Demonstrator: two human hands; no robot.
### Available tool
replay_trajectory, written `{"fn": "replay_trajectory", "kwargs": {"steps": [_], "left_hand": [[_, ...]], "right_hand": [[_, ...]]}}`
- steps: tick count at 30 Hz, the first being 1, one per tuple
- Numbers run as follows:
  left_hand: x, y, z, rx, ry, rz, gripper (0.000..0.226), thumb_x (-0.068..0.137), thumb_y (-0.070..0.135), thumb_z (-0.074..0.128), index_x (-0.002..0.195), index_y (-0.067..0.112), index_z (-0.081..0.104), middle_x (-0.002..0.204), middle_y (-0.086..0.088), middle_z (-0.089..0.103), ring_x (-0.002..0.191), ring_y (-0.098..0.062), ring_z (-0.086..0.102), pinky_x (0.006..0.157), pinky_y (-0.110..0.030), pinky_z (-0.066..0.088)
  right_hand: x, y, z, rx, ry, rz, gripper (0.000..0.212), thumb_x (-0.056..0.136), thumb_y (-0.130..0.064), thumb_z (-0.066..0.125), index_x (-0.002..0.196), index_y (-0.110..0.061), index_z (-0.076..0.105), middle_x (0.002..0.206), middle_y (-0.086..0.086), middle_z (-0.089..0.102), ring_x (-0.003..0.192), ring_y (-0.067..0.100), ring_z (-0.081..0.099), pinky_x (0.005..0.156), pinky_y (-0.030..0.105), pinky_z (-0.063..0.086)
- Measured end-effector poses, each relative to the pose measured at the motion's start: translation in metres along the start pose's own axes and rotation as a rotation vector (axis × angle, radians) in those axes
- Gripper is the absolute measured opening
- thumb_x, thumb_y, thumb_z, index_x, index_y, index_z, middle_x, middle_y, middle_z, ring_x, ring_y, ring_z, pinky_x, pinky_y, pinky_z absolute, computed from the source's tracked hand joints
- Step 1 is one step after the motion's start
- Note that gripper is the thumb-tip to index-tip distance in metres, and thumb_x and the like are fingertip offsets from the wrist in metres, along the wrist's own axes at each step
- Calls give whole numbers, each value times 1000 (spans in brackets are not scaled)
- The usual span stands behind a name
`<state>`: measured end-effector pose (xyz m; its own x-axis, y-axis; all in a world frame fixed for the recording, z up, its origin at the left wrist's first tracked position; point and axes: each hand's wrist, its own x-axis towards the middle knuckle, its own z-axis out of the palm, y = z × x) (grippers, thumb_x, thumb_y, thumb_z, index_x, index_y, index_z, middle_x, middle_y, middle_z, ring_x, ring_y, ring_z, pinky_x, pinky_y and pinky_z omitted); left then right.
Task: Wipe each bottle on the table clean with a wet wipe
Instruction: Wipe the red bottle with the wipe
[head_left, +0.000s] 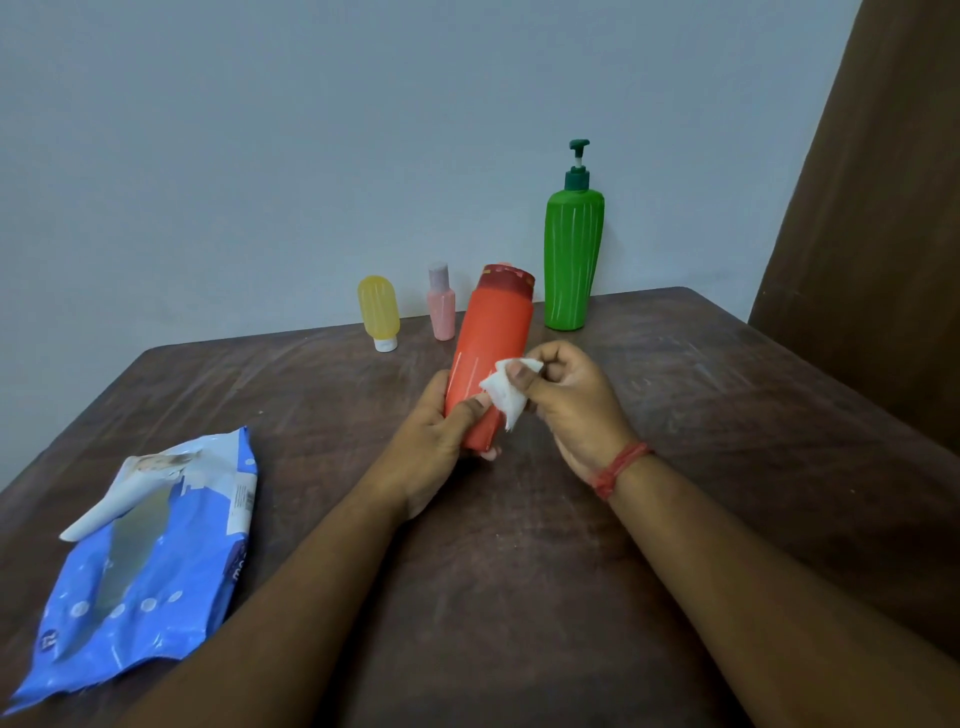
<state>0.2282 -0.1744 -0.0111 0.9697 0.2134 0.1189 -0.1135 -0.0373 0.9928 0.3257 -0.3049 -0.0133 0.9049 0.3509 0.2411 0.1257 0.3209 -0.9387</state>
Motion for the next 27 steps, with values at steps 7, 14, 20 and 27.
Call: {"fn": "replay_trajectory", "kwargs": {"steps": [7,14,20,27], "left_hand": [[0,0,0,57,-20,-6,29,103,23,53,132,23,49,111,-12,64,73,-22,65,75,-36,57],[-2,-1,1,304,-103,14,27,102,35,55,128,32,47,109,-7,66,82,-29,72,89,-42,55],[-4,3,0,326,-152,23,30,103,33,53,132,34,43,114,-2,63,88,-27,72,88,-40,58],[-2,-2,-4,137,-31,11,26,103,29,53,129,28,50,108,-9,67,74,-21,68,78,-32,56]], "right_hand": [[-1,1,-5,-14,13,-14,8,97,-8,62,91,-10,56,91,13,69,85,21,68,78,37,57],[12,-10,-18,102,313,-110,10,91,-8,71,93,-10,61,93,11,74,89,21,71,85,40,57],[10,-17,-20,142,318,-132,16,92,-5,69,101,-13,58,92,2,76,90,18,73,80,33,57],[-5,-4,-2,-15,39,-11,29,92,-7,69,116,-5,54,99,11,75,89,20,73,73,30,57]]}}
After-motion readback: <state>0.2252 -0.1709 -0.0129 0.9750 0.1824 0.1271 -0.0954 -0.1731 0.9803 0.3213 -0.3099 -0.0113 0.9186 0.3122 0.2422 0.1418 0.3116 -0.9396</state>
